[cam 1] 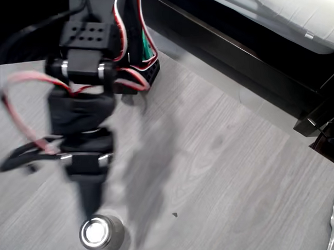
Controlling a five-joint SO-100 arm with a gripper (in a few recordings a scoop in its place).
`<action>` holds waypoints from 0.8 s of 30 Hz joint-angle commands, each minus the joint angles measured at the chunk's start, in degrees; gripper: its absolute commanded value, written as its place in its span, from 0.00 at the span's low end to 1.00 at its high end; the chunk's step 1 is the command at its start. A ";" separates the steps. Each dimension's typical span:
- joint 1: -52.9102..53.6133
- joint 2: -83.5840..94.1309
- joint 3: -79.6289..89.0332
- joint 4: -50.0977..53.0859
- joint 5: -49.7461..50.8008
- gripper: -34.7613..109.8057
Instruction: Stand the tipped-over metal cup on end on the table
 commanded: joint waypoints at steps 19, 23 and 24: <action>-10.11 50.89 31.11 8.00 1.41 0.24; -9.32 63.02 37.00 12.39 -1.05 0.24; -9.14 64.25 38.06 13.01 -1.58 0.24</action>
